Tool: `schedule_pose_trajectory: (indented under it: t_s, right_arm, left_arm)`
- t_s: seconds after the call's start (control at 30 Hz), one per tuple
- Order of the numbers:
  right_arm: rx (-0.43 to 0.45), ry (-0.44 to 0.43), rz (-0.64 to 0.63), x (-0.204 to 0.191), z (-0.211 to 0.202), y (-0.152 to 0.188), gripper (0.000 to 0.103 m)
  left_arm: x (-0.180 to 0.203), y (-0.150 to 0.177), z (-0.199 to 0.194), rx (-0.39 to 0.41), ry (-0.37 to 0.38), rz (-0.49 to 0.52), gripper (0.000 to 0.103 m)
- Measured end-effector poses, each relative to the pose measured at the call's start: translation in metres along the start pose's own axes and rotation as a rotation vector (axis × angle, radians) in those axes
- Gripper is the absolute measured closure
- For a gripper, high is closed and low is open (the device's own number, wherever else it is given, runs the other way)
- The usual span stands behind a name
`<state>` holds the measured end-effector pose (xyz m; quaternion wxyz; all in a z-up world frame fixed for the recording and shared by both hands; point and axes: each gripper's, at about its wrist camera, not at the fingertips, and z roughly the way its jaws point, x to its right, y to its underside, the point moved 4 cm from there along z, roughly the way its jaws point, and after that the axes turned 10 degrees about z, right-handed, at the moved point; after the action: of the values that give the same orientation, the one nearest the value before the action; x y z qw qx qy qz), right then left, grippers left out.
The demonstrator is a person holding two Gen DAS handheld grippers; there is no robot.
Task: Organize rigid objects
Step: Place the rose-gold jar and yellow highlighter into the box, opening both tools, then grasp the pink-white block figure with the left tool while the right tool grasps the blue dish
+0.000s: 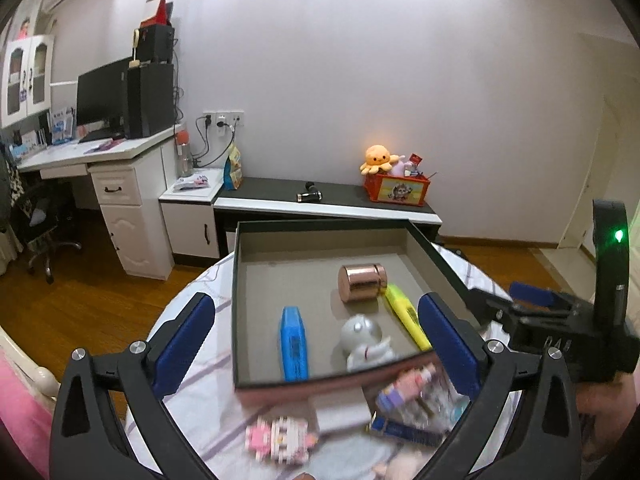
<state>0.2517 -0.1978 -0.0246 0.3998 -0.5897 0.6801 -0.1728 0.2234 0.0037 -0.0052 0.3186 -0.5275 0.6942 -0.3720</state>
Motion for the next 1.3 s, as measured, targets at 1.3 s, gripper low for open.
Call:
schedule_pose_trajectory:
  t_s: [1.3]
  right_arm:
    - [-0.010,0.088,0.003,0.019,-0.076,0.095,0.000]
  left_arm:
    - [0.016,0.096,-0.048,-0.115,-0.091,-0.041,0.000]
